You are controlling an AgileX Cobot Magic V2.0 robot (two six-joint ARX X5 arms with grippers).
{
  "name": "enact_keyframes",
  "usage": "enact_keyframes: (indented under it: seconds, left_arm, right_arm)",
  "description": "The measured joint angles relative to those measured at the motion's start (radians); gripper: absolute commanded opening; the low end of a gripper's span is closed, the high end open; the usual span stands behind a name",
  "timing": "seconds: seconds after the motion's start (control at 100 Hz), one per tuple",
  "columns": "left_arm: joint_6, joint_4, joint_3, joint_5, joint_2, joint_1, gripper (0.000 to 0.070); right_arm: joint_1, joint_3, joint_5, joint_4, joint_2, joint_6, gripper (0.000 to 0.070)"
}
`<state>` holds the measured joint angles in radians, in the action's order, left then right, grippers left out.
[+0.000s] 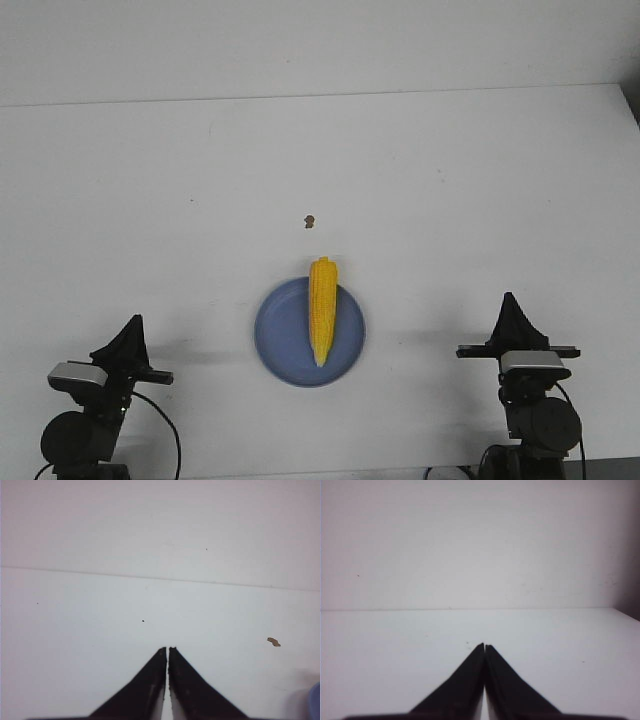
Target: Place corn on plate with both arms
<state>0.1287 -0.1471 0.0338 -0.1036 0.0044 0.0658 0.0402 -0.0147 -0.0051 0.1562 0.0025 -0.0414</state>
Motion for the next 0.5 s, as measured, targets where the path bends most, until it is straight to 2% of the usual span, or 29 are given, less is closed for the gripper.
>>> enact_keyframes:
  seconds: [0.5]
  left_arm:
    - [0.0, 0.0, 0.0, 0.0, 0.0, 0.0, 0.0013]
  right_arm:
    - [0.0, 0.0, 0.001, 0.006, 0.0, -0.008, 0.0003]
